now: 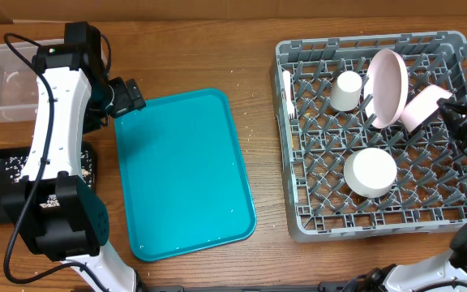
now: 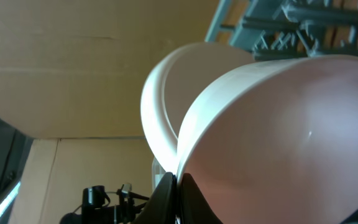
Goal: Sort waste into correct bins and load items into the dishwasher rack
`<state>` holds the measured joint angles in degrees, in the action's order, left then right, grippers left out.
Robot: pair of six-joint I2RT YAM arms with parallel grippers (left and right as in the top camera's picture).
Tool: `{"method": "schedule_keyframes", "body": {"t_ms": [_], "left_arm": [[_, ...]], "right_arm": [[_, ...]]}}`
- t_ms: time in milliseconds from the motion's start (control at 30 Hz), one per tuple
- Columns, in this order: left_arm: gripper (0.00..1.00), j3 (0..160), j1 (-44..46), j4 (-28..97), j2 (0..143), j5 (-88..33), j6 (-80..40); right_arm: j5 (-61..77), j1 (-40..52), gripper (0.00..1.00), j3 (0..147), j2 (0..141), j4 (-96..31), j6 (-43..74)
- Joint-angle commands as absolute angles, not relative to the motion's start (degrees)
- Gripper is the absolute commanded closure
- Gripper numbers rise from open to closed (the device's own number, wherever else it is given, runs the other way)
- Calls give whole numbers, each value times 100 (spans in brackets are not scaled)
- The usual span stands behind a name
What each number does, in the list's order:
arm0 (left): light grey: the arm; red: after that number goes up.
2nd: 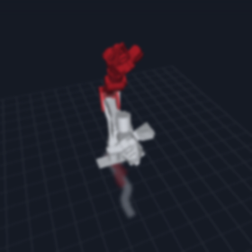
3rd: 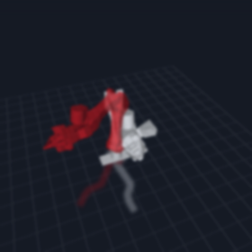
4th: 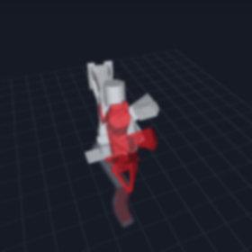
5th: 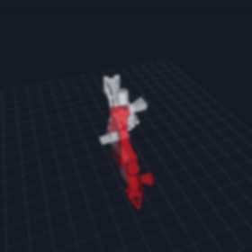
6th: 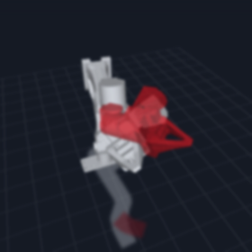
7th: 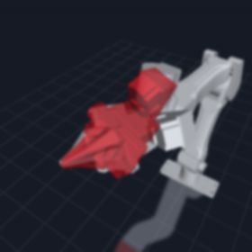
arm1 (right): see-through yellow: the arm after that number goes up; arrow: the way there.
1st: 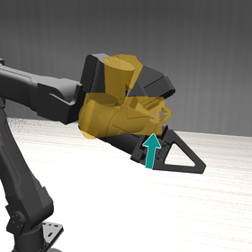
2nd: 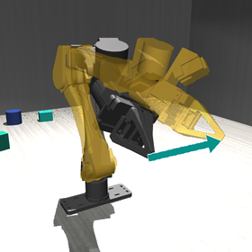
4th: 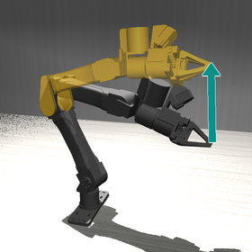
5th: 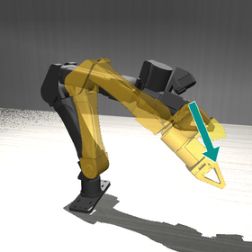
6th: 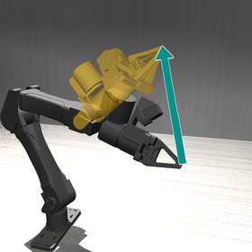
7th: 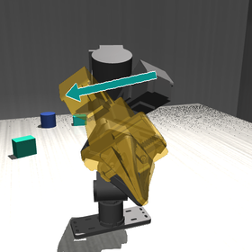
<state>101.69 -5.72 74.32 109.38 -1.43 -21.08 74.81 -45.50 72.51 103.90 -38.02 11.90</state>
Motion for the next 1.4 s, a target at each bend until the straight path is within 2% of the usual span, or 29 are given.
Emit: {"method": "schedule_keyframes", "body": {"t_ms": [0,200,333,467,767,967,1100,1167,1200,1233,1267,1333,1367], "left_arm": [[0,10276,-556,7430,10831,-106,-2189],[0,10276,-556,7430,10831,-106,-2189],[0,10276,-556,7430,10831,-106,-2189],[0,10276,-556,7430,10829,-106,-2189],[0,10276,-556,7432,10831,-106,-2189],[0,10276,-556,7432,10831,-106,-2189],[0,10276,-556,7430,10831,-106,-2189],[0,10276,-556,7430,10829,-106,-2189],[0,10276,-556,7430,10831,-106,-2189],[0,10276,-556,7430,10829,-106,-2189],[0,10276,-556,7432,10829,-106,-2189],[0,10276,-556,7430,10829,-106,-2189],[0,10276,-556,7430,10831,-106,-2189]], "right_arm": [[6410,-4578,96,7216,10396,-4027,1087],[5937,-4716,96,7220,10396,-4311,1092],[5769,-4897,91,7310,10396,-4593,1092],[4858,-5041,87,7609,10394,-5159,1090],[3345,-5046,70,8903,10328,-6827,1234],[2128,-5043,69,9651,9929,-7540,1653],[1931,-5019,68,9706,9485,-7644,1721],[1935,-4952,64,9706,9345,-7629,1723],[1933,-4877,49,9706,9308,-7585,1719],[1933,-4807,42,9706,9306,-7535,1717],[1931,-4676,39,9699,9314,-7439,1686],[1909,-4364,42,9651,9365,-7199,1472],[1778,-4121,56,9618,9404,-7057,1463]]}}
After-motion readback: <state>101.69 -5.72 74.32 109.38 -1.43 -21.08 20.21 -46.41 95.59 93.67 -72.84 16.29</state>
